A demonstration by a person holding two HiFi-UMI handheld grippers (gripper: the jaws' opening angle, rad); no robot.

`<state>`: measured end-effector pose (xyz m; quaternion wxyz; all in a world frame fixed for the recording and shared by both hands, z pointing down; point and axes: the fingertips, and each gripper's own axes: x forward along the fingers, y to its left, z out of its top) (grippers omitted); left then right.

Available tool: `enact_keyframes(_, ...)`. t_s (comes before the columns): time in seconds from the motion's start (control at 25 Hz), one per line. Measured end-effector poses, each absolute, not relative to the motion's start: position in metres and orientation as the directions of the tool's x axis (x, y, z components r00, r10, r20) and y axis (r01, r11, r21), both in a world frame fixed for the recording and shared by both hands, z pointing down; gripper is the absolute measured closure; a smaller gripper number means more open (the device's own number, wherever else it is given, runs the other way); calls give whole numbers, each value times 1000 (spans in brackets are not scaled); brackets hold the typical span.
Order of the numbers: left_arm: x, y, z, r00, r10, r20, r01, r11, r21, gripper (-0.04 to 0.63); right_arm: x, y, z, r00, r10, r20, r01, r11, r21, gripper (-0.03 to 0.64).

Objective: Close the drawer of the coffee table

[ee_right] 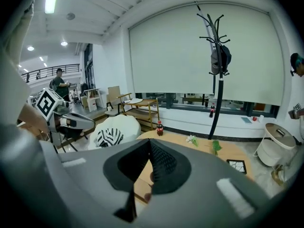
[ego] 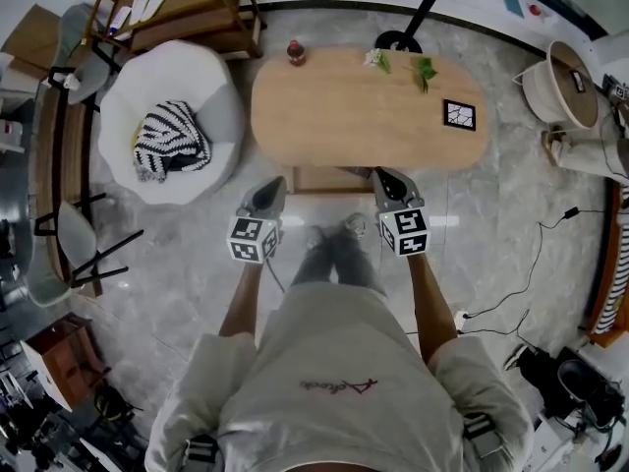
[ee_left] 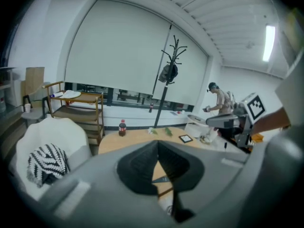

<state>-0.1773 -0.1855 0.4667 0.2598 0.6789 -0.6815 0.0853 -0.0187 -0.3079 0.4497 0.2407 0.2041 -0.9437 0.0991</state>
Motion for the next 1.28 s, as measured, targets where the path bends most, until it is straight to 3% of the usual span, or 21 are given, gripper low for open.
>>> enact_keyframes(0.68, -171, -126, 596, 85, -793, 603, -961, 94, 259, 597, 34, -281, 568, -724, -344, 598, -519, 843, -143, 611)
enact_keyframes(1.0, -145, -112, 669, 10, -751, 661, -917, 257, 305, 597, 66, -300, 633, -721, -302, 624, -499, 851, -164, 611)
enact_keyframes(1.28, -122, -103, 733, 8, -704, 711, -908, 293, 300, 597, 87, -309, 693, -709, -254, 658, -468, 867, -170, 611)
